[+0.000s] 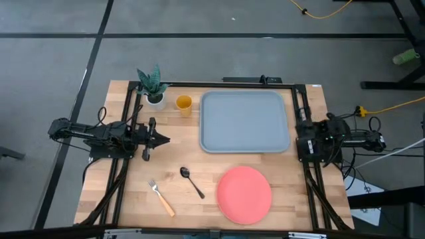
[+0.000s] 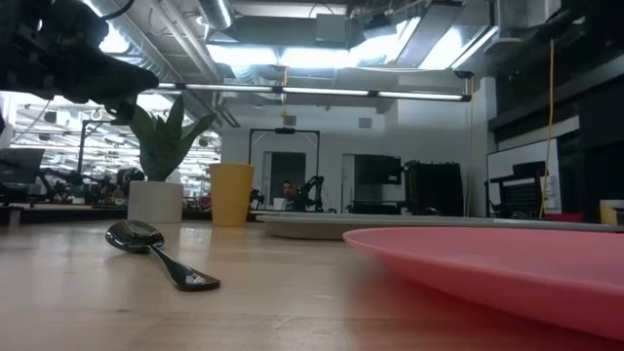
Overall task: Pick and place plate/cup/fork/spoon on tray
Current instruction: Put the yellow cup on the gray serving tray
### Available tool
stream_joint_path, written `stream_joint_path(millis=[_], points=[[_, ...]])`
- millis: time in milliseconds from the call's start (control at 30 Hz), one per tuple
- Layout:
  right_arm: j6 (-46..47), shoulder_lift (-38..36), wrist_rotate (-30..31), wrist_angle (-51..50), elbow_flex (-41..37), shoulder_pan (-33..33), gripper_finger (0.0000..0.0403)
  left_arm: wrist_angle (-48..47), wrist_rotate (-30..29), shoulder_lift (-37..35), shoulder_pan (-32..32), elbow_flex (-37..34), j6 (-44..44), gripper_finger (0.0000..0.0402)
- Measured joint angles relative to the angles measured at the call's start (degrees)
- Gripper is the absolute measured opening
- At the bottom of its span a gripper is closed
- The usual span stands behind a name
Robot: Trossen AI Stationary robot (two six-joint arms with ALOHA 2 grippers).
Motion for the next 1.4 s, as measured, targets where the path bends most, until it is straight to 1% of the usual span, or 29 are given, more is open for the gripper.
stream_joint_path(millis=[100,200,300,400,467,567,700,800,867,967,1033,1133,1200,1267,1400], points=[[-4.9,4.7,2.8,2.9,1.6,0.0,0.0011,0.4,0.0,0.0,0.0,0.0,0.0,0.0027],[-7.5,11.7,6.0,3.1,5.7,0.0,0.0011,2.0,0.0,0.0,0.0,0.0,0.0,0.0027],[-12.1,20.8,8.9,3.1,11.6,0.0,0.0011,3.1,0.0,0.0,0.0,0.0,0.0,0.0027],[-19.2,32.0,14.4,3.0,19.3,-0.5,0.0011,3.0,0.0,0.0,0.0,0.0,-0.1,0.0027],[-22.6,40.0,16.6,2.2,25.1,-1.9,0.0011,2.7,0.0,0.0,0.0,0.0,-0.1,0.0028],[-27.8,52.4,17.6,-1.6,34.5,-5.5,0.0011,2.6,0.0,0.0,0.0,0.0,-0.1,0.0027],[-34.0,67.2,17.9,-10.0,48.1,-11.4,0.0011,2.6,0.0,0.0,0.0,0.0,-0.4,0.0027],[-30.5,77.3,17.8,-20.6,58.6,-15.4,0.0011,2.6,0.0,0.0,0.0,0.0,-0.4,0.0027],[-26.8,83.7,15.8,-30.2,66.3,-17.7,0.0011,2.6,0.0,0.0,0.0,0.0,-0.4,0.0027],[-25.5,92.4,7.9,-46.4,78.0,-20.7,0.0011,2.6,0.0,0.0,0.0,0.0,1.5,0.0027],[-27.3,97.9,2.1,-56.5,85.6,-22.2,0.0011,2.6,0.0,0.0,0.0,0.0,3.6,0.0027],[-33.4,104.8,-5.9,-68.6,95.8,-23.6,0.0011,2.6,0.0,0.0,0.0,0.0,4.8,0.0027],[-36.7,108.4,-9.0,-73.2,101.6,-23.9,0.0011,2.4,0.0,0.0,0.0,0.0,4.8,0.0027],[-37.2,111.6,-11.3,-75.6,106.5,-24.0,0.0011,2.4,0.0,0.0,0.0,0.0,5.4,0.0027],[-37.0,115.9,-15.1,-75.8,111.2,-24.0,0.0011,2.4,0.0,0.0,0.0,0.0,6.1,0.0027]])
